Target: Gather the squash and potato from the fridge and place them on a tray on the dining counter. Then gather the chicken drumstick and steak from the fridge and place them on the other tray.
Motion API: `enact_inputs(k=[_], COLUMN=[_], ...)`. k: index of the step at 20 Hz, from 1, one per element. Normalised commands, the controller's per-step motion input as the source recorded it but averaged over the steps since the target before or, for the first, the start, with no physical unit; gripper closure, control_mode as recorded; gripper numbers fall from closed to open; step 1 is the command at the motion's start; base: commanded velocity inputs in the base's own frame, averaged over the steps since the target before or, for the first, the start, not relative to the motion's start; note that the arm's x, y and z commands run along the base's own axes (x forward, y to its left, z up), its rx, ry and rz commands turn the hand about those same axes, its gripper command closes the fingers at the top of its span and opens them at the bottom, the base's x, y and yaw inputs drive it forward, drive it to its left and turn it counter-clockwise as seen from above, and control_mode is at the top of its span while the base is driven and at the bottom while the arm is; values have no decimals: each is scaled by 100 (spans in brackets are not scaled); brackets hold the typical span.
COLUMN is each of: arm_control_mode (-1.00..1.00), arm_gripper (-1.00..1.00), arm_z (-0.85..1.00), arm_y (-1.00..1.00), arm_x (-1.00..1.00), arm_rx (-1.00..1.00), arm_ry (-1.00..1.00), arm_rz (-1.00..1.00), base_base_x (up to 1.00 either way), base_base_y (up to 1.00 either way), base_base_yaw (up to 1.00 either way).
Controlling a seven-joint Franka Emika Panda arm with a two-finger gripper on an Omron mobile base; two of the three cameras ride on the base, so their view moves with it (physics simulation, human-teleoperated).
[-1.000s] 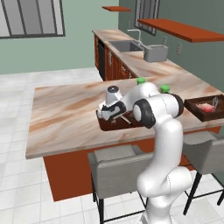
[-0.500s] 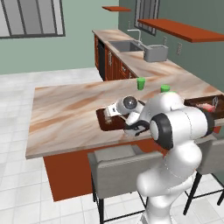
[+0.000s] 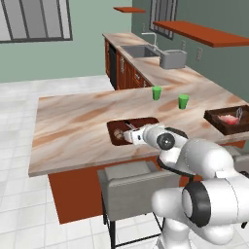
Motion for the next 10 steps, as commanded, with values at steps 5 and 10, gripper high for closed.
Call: enact_inputs(k=[5,10], arm_control_mode=[-100,-100], arm_gripper=[-100,-100], arm_z=[100,100], arm_y=[-3,0], arm_x=[-100,-100], arm_rx=[-4,-8], arm_ry=[21,40], arm_rz=[0,0], base_base_x=[0,0], base_base_y=[0,0], base_base_yaw=[0,0])
